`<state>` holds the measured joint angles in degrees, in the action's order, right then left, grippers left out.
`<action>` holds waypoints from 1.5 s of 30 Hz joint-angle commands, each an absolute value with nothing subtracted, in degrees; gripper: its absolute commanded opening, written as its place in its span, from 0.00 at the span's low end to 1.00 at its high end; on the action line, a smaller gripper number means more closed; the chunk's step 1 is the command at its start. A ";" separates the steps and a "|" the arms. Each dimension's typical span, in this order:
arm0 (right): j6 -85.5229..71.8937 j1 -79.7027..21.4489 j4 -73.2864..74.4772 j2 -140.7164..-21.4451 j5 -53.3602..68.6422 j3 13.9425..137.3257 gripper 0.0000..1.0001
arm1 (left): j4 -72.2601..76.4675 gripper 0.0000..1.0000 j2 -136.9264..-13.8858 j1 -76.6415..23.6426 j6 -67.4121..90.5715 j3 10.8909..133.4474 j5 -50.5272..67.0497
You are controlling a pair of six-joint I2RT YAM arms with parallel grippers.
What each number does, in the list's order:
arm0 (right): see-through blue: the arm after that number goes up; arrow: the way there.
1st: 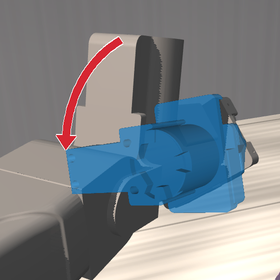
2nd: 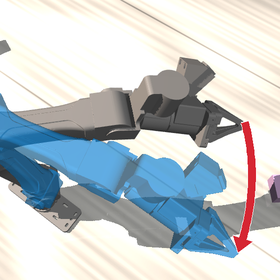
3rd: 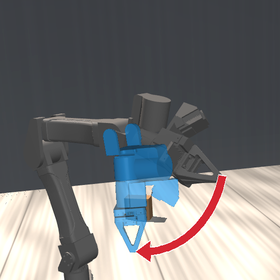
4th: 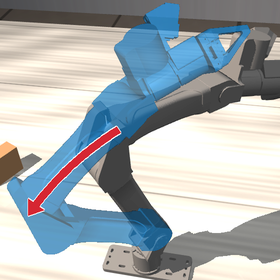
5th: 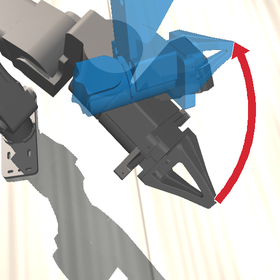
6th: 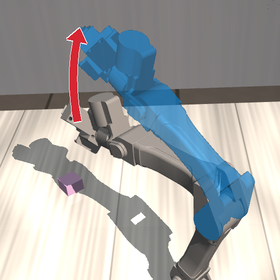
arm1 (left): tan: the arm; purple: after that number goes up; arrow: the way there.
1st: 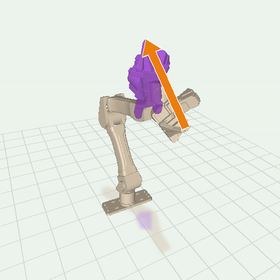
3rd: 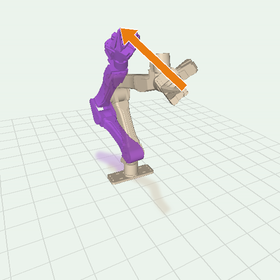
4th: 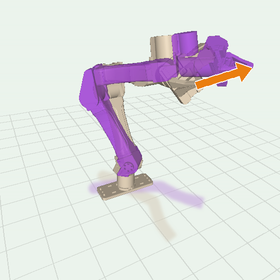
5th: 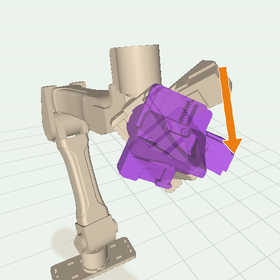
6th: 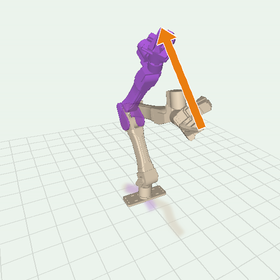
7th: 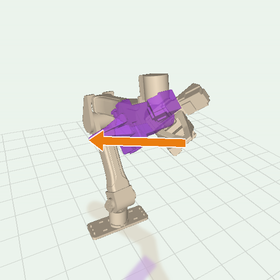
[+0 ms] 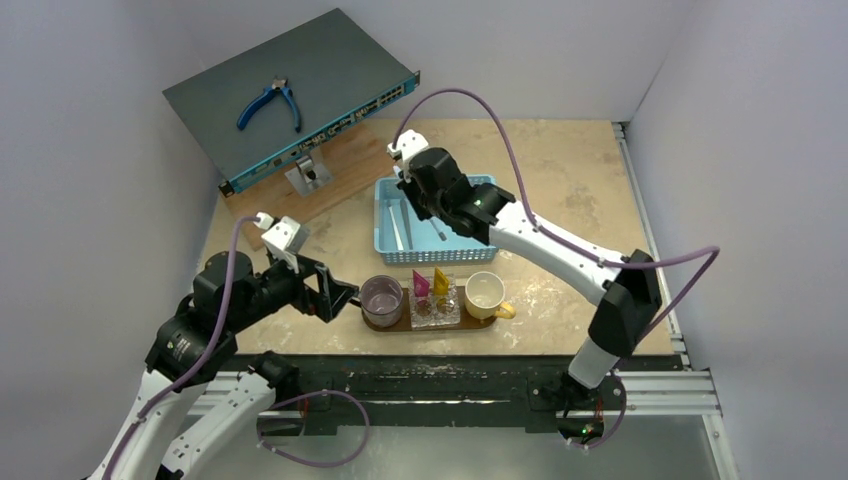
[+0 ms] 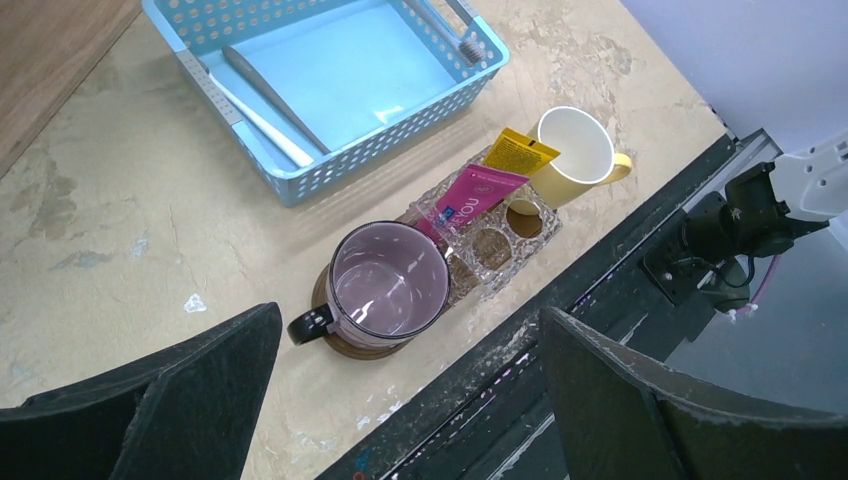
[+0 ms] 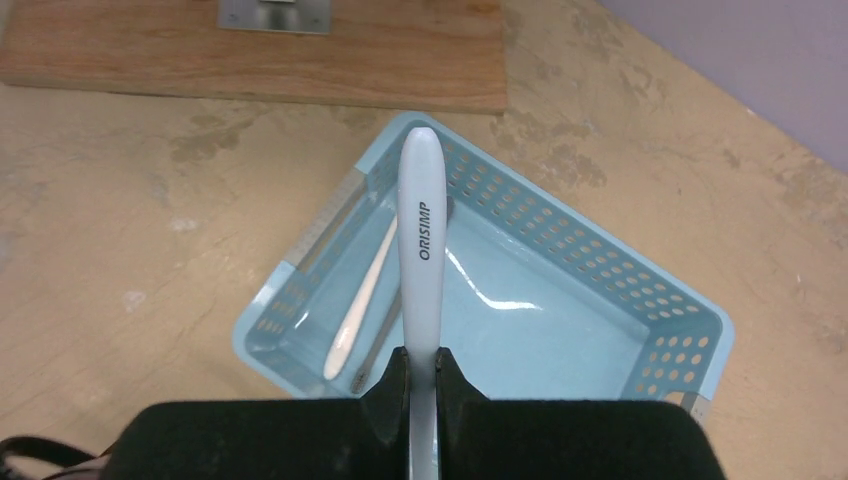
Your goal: Prepare toiletry sets of a toothbrush and toothpaste on the tray
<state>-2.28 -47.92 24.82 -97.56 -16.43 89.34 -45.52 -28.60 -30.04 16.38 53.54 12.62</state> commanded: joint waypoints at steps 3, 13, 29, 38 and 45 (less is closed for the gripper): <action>4.12 -53.24 23.17 -88.03 -21.03 85.78 0.00 | -42.86 1.00 -31.31 -30.13 19.33 55.62 15.00; 9.46 -59.52 25.40 -77.55 -17.79 78.53 0.00 | -42.78 1.00 -37.61 -30.11 26.84 61.37 16.87; 17.68 -73.81 23.83 -67.01 -20.04 69.26 0.00 | -40.86 0.98 -42.46 -30.03 35.91 64.31 25.24; 22.50 -81.24 22.77 -66.65 -22.57 69.81 0.00 | -42.21 0.81 -41.97 -30.01 36.49 63.91 32.10; 24.16 -83.11 21.42 -67.21 -23.45 70.42 0.00 | -43.38 0.62 -41.66 -30.05 36.03 63.49 37.23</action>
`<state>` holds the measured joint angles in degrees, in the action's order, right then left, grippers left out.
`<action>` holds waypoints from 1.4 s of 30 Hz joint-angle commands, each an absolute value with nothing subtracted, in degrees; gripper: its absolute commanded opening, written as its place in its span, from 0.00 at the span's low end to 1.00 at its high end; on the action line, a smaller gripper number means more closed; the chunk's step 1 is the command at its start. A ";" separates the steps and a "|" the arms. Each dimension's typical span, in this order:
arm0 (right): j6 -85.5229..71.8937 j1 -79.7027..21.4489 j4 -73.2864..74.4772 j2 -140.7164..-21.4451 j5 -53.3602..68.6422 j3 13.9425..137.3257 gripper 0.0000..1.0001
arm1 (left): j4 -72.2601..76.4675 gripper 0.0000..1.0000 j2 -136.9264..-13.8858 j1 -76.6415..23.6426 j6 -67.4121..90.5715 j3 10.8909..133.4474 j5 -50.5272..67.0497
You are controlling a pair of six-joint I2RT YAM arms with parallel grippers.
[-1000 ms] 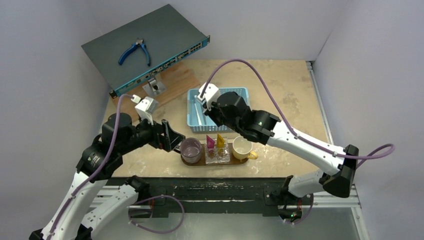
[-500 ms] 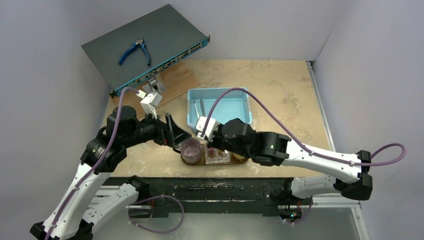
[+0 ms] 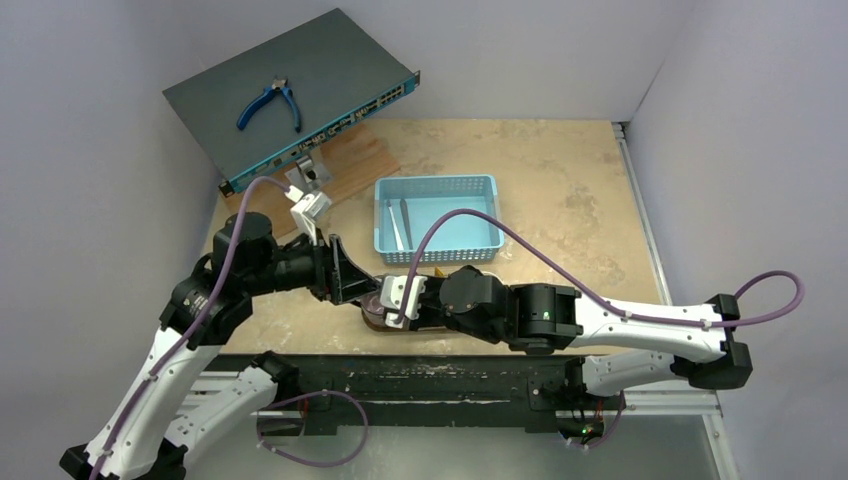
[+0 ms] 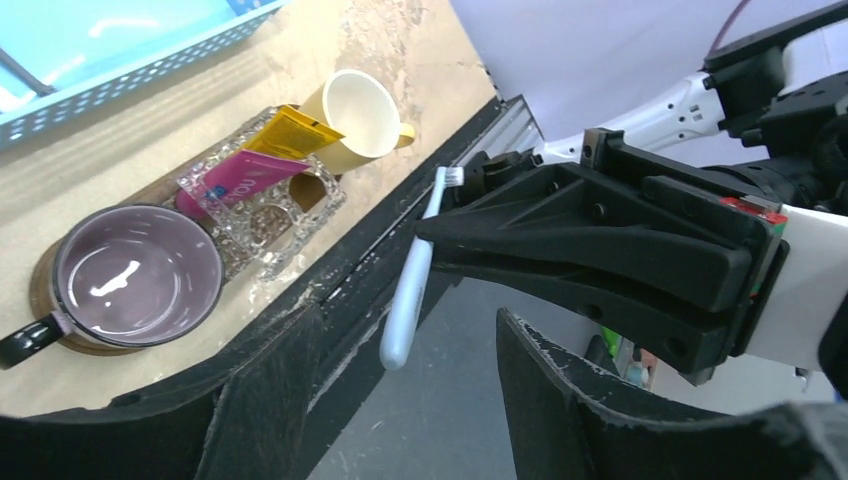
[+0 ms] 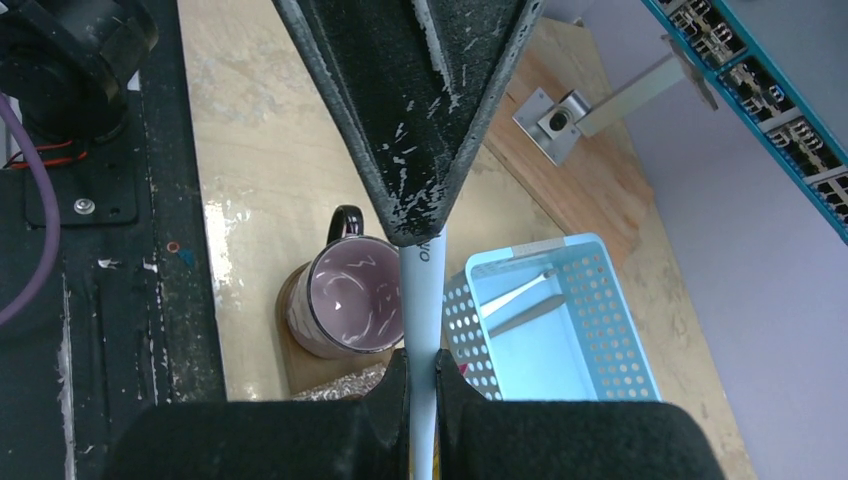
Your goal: Prepare toiletry sets of a toothbrush and toothpaste on the tray
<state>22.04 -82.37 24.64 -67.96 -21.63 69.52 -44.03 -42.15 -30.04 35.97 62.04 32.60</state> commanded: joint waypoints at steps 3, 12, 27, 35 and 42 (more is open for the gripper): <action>24.42 -83.48 21.35 -67.58 -24.08 70.75 0.00 | -43.35 0.53 -41.62 -30.05 36.02 63.21 39.23; 24.58 -84.74 20.71 -67.41 -24.83 70.58 0.00 | -43.11 0.32 -41.93 -30.06 35.55 62.45 41.50; 24.62 -85.98 19.86 -65.85 -25.62 69.20 0.00 | -42.47 0.00 -41.70 -29.68 35.38 61.63 41.77; 23.99 -85.96 16.31 -59.99 -24.65 65.18 0.25 | -41.01 0.00 -39.03 -21.70 36.48 59.48 48.99; 25.17 -85.91 8.17 -52.15 -21.50 59.13 0.41 | -37.17 0.00 -37.44 -14.62 38.94 55.92 57.14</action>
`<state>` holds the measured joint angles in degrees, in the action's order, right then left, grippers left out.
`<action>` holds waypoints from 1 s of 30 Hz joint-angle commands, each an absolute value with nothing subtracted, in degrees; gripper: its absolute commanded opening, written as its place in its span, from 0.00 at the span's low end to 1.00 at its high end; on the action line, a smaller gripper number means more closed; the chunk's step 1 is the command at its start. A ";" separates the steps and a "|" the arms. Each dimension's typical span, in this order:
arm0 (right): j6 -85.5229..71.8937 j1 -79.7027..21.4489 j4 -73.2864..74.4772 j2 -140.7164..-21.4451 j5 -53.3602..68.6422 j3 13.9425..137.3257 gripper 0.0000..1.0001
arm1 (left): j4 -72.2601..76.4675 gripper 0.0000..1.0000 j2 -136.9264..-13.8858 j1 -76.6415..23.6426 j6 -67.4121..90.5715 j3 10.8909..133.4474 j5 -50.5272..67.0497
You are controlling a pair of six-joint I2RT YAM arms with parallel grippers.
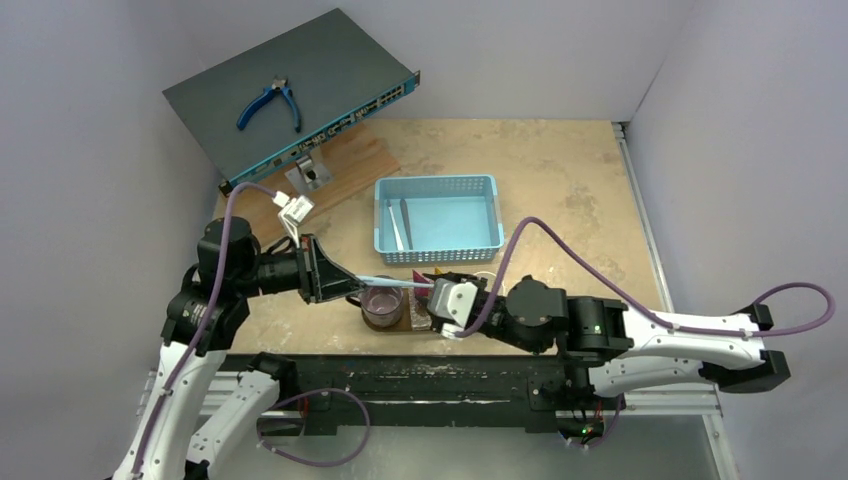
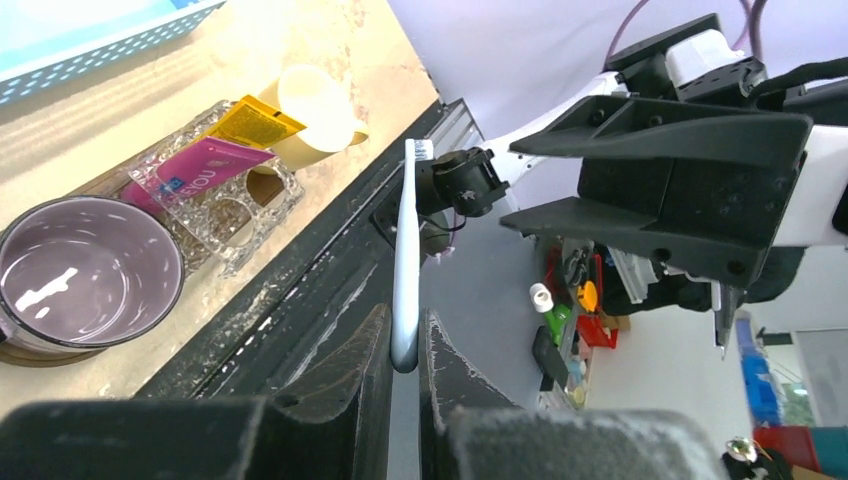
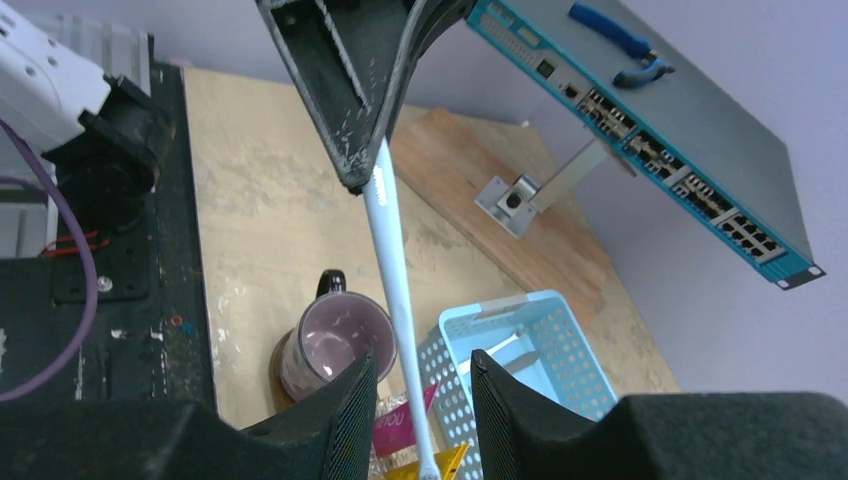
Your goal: Prepare toiletry sets of a toothbrush and toothpaste on the tray
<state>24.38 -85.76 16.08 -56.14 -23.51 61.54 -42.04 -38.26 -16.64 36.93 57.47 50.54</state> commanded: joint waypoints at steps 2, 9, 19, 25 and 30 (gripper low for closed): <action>25.79 -85.87 5.77 -50.25 -21.35 57.14 0.44 | -34.65 0.00 -37.14 -13.53 40.39 54.68 59.02; 30.58 -85.87 0.29 -44.04 -20.94 49.98 0.52 | -26.74 0.00 -36.75 -7.84 45.92 51.85 67.36; 32.75 -85.90 3.67 -35.24 -17.02 46.34 0.54 | -10.24 0.00 -36.09 -5.54 57.79 47.74 72.88; 36.26 -85.87 7.56 -35.00 -15.89 47.33 0.54 | -3.95 0.00 -35.86 -5.67 62.94 46.72 75.06; 37.70 -85.87 8.79 -35.16 -13.79 48.08 0.54 | -1.22 0.00 -35.43 -6.62 65.14 46.60 76.12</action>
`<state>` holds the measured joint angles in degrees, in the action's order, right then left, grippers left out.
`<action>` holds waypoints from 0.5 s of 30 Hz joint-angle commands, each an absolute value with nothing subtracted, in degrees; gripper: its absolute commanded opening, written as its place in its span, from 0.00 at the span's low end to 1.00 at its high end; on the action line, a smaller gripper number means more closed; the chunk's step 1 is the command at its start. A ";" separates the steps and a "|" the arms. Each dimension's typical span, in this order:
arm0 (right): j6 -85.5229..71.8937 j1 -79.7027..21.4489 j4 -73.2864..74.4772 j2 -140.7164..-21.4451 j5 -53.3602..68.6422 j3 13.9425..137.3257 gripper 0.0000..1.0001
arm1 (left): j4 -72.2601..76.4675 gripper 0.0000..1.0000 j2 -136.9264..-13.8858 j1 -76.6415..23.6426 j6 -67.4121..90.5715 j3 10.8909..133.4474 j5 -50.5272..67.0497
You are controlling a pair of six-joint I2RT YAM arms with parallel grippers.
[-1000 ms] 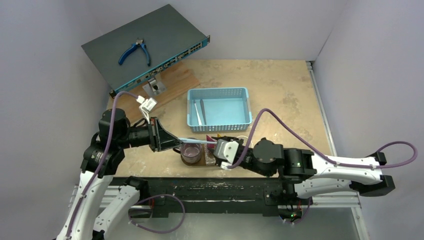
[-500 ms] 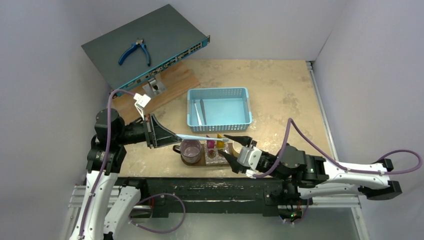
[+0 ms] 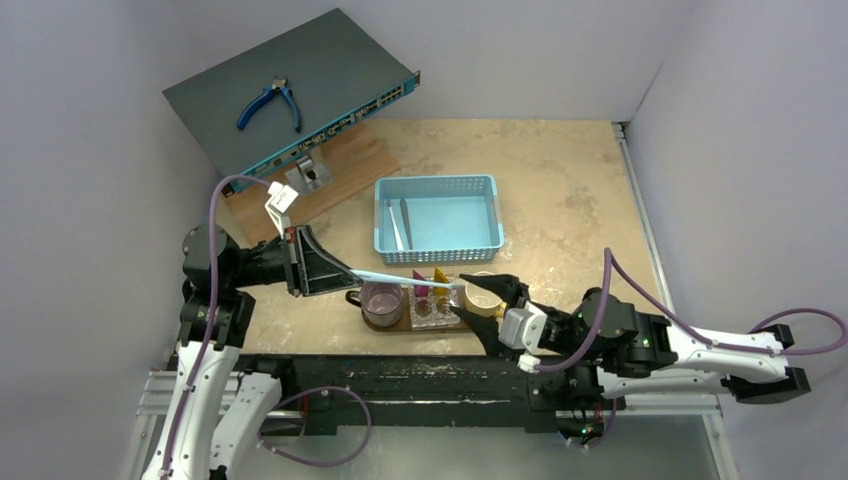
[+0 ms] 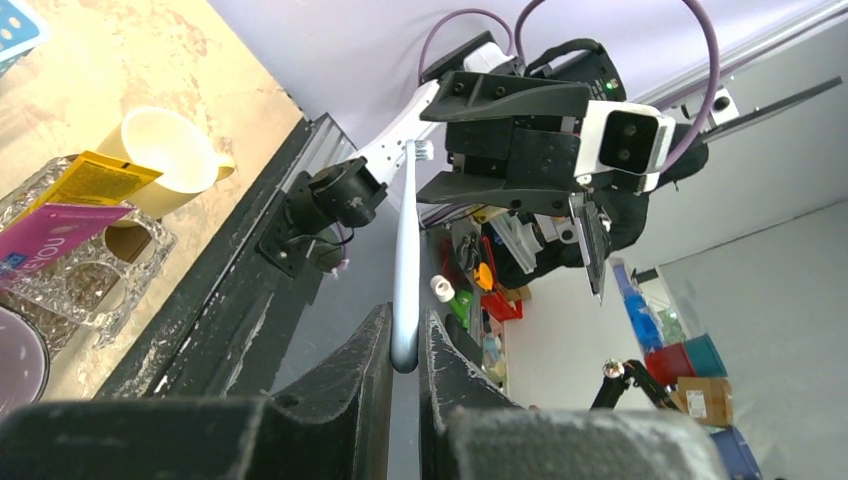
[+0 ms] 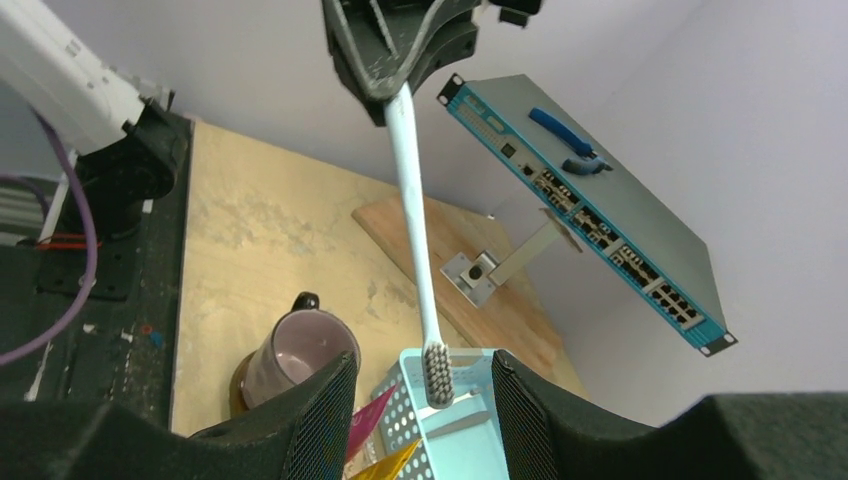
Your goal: Prepare toiletry sets of a toothbrush and toothpaste on the tray
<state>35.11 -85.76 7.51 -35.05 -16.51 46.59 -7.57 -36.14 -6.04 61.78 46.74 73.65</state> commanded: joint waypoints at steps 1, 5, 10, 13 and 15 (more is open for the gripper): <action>37.97 -85.87 8.72 -35.09 -13.43 48.15 0.54 | -0.93 0.00 -35.44 -7.00 65.25 46.66 76.31; 38.58 -85.87 8.11 -34.72 -11.88 48.08 0.54 | -1.07 0.00 -35.28 -8.21 64.80 46.84 76.63; 39.08 -85.87 7.33 -34.95 -10.42 47.82 0.52 | -1.46 0.00 -35.23 -9.04 64.12 46.84 76.89; 39.26 -85.87 6.97 -35.24 -9.66 47.80 0.49 | -1.42 0.00 -35.32 -9.37 63.99 46.99 76.99; 39.50 -85.89 6.86 -35.54 -9.35 47.53 0.46 | -1.41 0.00 -35.23 -9.48 63.96 47.02 76.99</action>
<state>38.37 -85.76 9.08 -35.27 -10.94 46.59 -3.90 -35.64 -8.93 63.96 46.70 76.12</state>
